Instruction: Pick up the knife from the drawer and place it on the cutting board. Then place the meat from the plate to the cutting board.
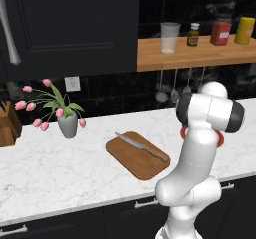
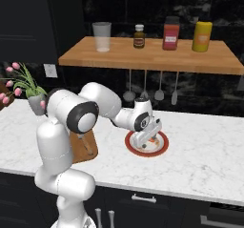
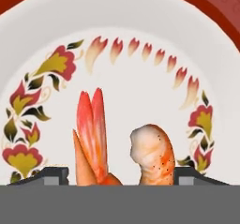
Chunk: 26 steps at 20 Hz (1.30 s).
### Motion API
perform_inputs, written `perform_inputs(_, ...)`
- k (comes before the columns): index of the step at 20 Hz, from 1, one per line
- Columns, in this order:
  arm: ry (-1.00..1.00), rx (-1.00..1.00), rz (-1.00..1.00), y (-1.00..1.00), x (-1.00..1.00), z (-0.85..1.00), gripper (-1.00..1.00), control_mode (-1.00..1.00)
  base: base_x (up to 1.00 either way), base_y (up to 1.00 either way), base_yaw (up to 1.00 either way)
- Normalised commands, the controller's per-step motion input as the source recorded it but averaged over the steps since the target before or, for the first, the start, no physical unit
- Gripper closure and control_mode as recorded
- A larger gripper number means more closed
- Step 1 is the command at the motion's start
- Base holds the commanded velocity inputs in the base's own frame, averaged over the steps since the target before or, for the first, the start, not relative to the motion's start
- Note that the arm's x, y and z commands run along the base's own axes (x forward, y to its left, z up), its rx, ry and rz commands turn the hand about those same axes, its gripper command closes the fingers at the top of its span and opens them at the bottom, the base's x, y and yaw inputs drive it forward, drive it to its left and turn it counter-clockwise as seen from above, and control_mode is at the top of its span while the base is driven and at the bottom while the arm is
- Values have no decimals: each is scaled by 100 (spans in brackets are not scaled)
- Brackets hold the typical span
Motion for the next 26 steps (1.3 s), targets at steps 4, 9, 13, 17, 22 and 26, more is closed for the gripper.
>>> perform_inputs(4, 7, 0, 5, 0, 6, -11, 100, -100, 0, 0, 0)
perform_inputs(9, 7, 0, 3, 0, 3, -13, 100, -100, 0, 0, 0)
perform_inputs(13, 2, 0, 1, 0, -1, -2, 100, -100, 0, 0, 0)
perform_inputs(17, -19, 0, 0, 0, -35, 31, 100, -100, 0, 0, 0)
perform_inputs(22, -11, 0, 0, 6, -49, 44, 100, -100, 0, 0, 0)
perform_inputs(26, -4, 4, 0, 44, -59, 72, 100, -100, 0, 0, 0)
